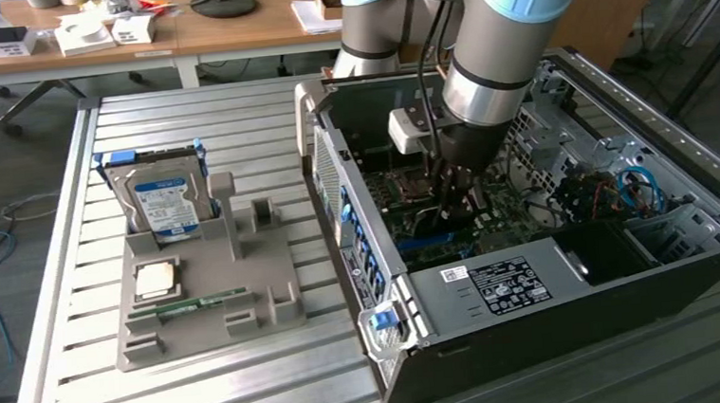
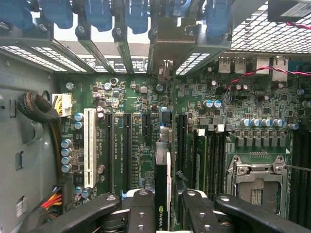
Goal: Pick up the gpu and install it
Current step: 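Insert the gpu into the slot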
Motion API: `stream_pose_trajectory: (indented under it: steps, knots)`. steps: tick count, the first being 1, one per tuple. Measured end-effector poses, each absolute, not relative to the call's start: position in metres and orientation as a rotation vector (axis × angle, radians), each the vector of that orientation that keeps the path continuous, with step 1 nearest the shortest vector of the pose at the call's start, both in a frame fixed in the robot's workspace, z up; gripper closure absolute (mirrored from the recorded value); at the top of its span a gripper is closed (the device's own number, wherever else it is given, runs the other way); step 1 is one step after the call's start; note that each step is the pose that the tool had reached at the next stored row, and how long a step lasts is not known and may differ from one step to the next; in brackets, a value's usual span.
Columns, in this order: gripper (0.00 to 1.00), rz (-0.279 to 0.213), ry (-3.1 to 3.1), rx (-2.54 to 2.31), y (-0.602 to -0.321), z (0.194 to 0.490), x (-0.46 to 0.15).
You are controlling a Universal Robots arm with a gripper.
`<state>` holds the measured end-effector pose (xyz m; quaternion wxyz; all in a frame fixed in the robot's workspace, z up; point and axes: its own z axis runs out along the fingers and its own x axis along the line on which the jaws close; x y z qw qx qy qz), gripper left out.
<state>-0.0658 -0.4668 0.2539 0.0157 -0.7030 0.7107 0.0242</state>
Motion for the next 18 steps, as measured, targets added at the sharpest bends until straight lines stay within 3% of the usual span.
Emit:
stream_pose_trajectory:
  steps: [18]
  knots:
    - [0.74,0.075,2.21,-2.187,-0.4668,0.2527,-0.0661]
